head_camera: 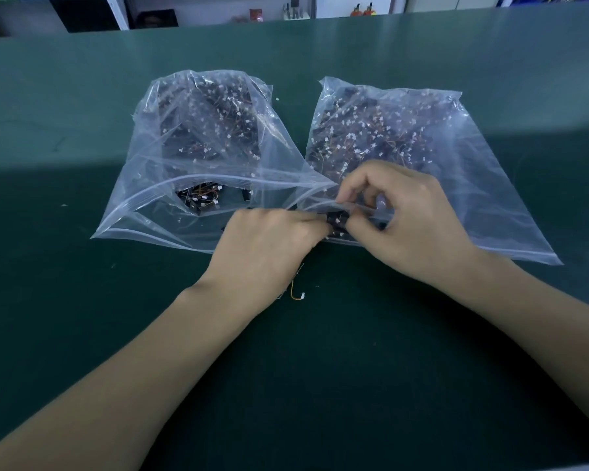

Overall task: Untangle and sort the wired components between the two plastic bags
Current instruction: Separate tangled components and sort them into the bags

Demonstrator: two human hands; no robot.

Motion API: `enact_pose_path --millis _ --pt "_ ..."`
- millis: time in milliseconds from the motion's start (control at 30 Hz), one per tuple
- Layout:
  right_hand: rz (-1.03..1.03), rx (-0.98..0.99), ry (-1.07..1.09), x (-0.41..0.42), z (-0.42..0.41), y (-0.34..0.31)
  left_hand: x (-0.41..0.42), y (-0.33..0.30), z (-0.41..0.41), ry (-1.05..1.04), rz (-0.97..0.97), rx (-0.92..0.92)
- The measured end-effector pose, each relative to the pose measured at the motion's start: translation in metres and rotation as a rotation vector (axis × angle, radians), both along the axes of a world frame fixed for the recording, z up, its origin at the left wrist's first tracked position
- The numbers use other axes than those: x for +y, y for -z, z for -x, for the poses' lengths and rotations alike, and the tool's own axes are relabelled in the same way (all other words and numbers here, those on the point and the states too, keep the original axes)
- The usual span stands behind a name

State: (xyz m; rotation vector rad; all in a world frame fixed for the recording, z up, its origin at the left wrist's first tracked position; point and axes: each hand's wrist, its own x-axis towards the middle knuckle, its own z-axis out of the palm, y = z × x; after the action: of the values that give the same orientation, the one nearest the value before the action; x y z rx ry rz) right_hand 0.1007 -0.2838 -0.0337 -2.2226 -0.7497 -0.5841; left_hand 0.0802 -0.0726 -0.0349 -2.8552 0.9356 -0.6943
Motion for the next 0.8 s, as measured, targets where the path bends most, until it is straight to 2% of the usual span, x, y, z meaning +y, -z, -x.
enact_pose_path --millis 100,200,267,333,400,567,800 --pt "0.009 0.009 -0.002 0.001 0.001 0.000 -0.003 0.001 0.003 -0.008 -0.039 0.059" --pt "0.005 0.025 0.005 0.000 -0.001 0.000 0.001 -0.003 0.005 0.090 0.103 0.035" --pt "0.011 0.029 0.003 0.000 -0.001 0.000 0.006 -0.006 0.007 0.190 0.209 -0.043" --pt "0.018 0.028 -0.002 0.000 0.001 -0.001 0.013 -0.011 0.007 0.215 0.245 -0.079" --pt "0.035 0.033 -0.001 0.001 0.002 -0.001 0.022 -0.015 0.008 0.193 0.255 -0.013" --pt "0.097 0.029 -0.010 0.007 0.007 0.001 0.035 -0.017 0.011 -0.017 0.068 0.232" --pt "0.051 -0.051 -0.032 0.014 0.008 0.004 0.018 -0.007 0.021 0.025 0.002 0.328"
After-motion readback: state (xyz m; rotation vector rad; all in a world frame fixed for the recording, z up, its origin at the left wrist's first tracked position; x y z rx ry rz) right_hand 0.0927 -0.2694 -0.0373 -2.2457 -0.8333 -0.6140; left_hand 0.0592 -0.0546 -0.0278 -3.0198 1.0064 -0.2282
